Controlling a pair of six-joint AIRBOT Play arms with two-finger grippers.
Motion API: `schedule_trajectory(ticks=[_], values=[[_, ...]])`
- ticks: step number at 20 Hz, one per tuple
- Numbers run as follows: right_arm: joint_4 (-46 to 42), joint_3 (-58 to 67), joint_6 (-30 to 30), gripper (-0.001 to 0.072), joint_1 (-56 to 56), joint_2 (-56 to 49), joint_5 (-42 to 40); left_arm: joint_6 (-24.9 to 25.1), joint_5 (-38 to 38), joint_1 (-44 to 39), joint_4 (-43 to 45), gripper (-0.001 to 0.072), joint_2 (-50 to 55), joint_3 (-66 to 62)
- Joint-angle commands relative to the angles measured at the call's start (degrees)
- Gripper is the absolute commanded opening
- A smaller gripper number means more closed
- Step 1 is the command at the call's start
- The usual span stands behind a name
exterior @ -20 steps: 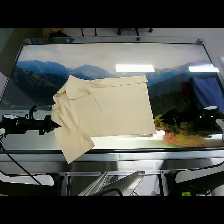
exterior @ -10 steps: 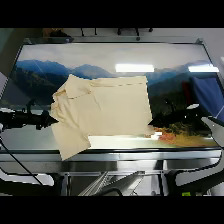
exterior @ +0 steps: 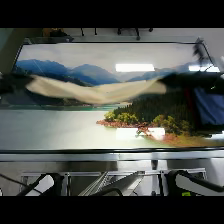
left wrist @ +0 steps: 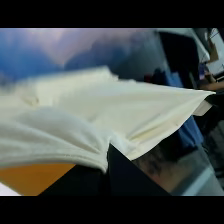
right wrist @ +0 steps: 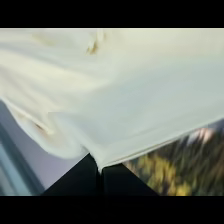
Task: Fold the shirts.
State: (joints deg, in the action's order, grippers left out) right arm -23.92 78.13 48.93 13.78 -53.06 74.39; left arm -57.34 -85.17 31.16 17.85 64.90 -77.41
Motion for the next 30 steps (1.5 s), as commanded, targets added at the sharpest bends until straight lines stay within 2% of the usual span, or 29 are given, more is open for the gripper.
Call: schedule_trajectory(ticks=[1,3,4,5,7,9,11,13,15,17,19,21,23,26,30], values=[[3.4,19.2,-0.3,0.0018,0.7,9.8,-11.4,-2.3,5.6,3.5,-9.7,0.0013,-15.0,-19.3],[2.7,25.3,-0.3,0.0018,0.7,13.3,-19.6,-3.7,10.9,9.1,-5.3,0.0013,-19.6,-32.8],[1.6,27.0,-0.3,0.0018,0.7,14.7,-22.0,-6.5,12.8,11.3,-1.8,0.0013,-20.6,-38.2],[0.4,28.0,-0.3,0.0018,0.7,15.8,-23.2,-10.0,13.8,12.1,2.2,0.0013,-20.7,-42.8],[-2.4,28.2,0.0,0.0019,0.7,16.6,-22.3,-11.5,13.2,10.3,4.9,0.0011,-19.7,-47.0],[-5.9,28.1,3.2,0.0018,0.7,14.6,-18.1,-11.7,11.5,5.9,7.6,0.0008,-18.1,-44.9],[-5.9,28.0,4.0,0.0016,0.7,10.3,-12.0,-11.0,10.0,1.7,8.1,0.0008,-16.7,-36.4],[-5.9,25.9,5.6,0.0016,0.6,5.2,-7.8,-8.2,9.2,-3.7,8.2,0.0008,-14.1,-26.5],[-5.9,20.3,5.7,0.0017,0.1,0.3,-6.2,-5.2,9.5,-10.7,10.5,0.0008,-8.9,-17.6],[-6.1,11.3,2.7,0.0017,-0.4,-4.7,-7.1,-3.0,13.1,-17.6,17.3,0.0009,-2.0,-10.4],[-6.1,1.5,-1.0,0.0017,-0.4,-10.3,-13.0,-2.7,19.7,-22.6,25.4,0.0009,7.0,-5.4],[-6.1,-4.6,-4.5,0.0016,-0.2,-16.8,-21.3,-2.7,24.0,-24.2,30.6,0.0009,17.8,-4.5],[-5.1,-4.3,-5.5,0.0016,-0.2,-25.0,-25.1,-4.2,23.3,-22.9,32.1,0.0008,29.5,-8.0],[-4.8,1.5,-5.9,0.0016,-0.3,-33.8,-25.1,-6.4,16.4,-20.9,32.1,0.0007,43.2,-18.5],[-4.8,11.2,-5.6,0.0016,-0.3,-38.8,-25.1,-8.9,15.9,-20.6,32.2,0.0007,49.7,-30.7]])
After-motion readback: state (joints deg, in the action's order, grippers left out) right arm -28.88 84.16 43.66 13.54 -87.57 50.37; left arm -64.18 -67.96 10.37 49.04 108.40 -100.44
